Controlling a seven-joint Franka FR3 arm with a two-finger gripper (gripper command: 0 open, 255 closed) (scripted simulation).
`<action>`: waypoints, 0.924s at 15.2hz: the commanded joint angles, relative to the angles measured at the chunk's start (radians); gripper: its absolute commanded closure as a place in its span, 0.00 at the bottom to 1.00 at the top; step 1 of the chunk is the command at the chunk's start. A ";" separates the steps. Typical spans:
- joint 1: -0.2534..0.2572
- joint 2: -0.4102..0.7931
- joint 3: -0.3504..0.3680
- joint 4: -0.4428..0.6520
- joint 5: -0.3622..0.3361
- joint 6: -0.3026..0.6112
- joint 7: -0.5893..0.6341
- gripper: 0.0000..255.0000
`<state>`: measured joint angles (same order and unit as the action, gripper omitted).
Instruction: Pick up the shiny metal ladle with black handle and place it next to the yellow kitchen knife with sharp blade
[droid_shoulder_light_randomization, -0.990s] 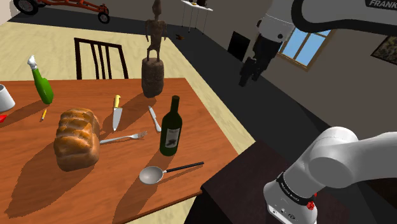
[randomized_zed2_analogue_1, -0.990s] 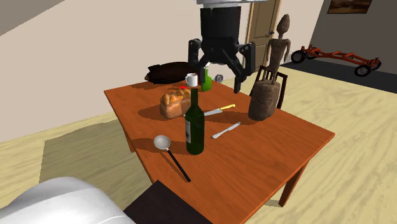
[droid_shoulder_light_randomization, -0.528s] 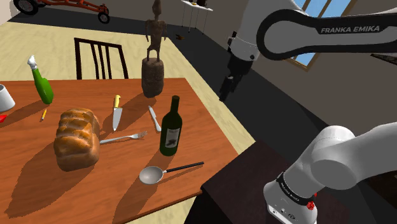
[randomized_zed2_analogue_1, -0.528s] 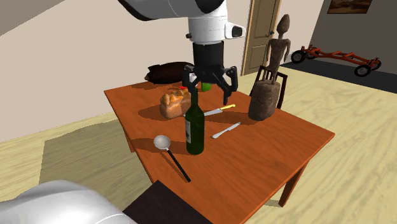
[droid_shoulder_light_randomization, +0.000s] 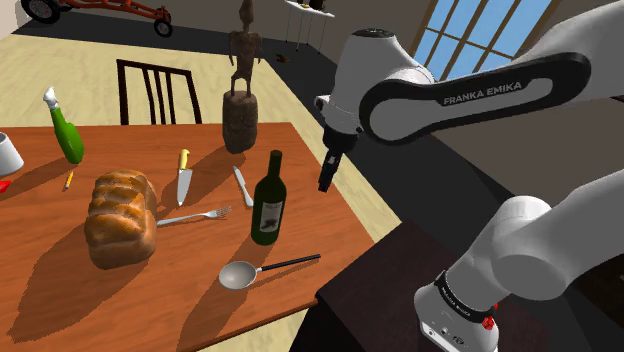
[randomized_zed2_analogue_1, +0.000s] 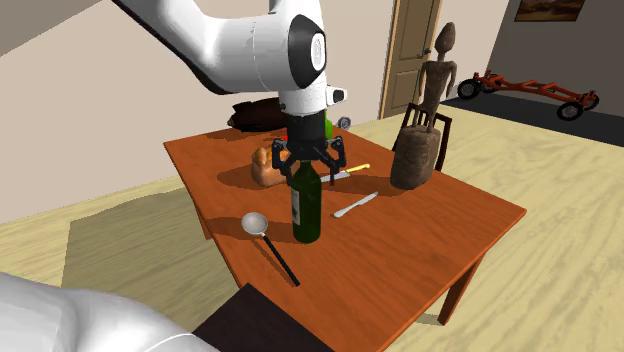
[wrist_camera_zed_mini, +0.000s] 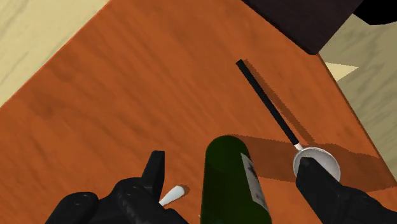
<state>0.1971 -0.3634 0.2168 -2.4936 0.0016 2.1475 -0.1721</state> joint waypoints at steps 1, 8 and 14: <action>0.014 0.067 0.020 -0.005 -0.018 0.067 -0.022 0.00; 0.054 0.286 0.088 0.002 -0.122 0.250 -0.062 0.00; 0.095 0.490 0.123 0.034 -0.293 0.381 -0.039 0.00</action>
<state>0.2831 0.0896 0.3354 -2.4717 -0.2569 2.5106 -0.2165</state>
